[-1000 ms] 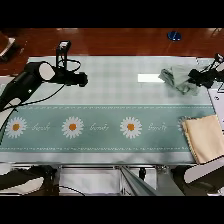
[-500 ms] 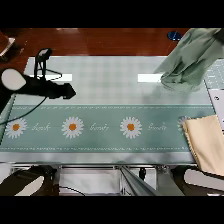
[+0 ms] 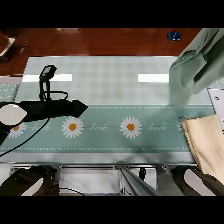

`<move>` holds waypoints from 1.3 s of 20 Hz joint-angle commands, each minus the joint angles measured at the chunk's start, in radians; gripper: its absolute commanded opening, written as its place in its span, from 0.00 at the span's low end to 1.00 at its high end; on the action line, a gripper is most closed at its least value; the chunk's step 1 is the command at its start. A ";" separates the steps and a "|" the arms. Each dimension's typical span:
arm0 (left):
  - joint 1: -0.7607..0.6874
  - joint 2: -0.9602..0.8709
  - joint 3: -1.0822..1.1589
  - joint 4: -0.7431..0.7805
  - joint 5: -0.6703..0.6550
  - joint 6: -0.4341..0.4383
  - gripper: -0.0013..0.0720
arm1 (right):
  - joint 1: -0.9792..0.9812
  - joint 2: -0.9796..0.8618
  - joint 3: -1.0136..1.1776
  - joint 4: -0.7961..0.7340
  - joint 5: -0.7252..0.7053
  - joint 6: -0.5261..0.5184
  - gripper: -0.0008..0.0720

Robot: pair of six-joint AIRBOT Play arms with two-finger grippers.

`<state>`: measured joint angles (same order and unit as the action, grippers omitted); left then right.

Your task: Fold the shirts.

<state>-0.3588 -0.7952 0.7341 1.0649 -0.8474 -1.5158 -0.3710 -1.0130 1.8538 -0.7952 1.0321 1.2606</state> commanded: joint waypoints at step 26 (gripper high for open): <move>0.170 -0.015 -0.009 0.018 -0.120 0.000 0.71 | 0.850 -0.262 -0.722 0.050 -0.112 0.152 0.57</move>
<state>-0.1894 -0.8017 0.7197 1.0740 -0.8940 -1.5318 0.5945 -1.2934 1.0790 -0.7288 0.8291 1.4250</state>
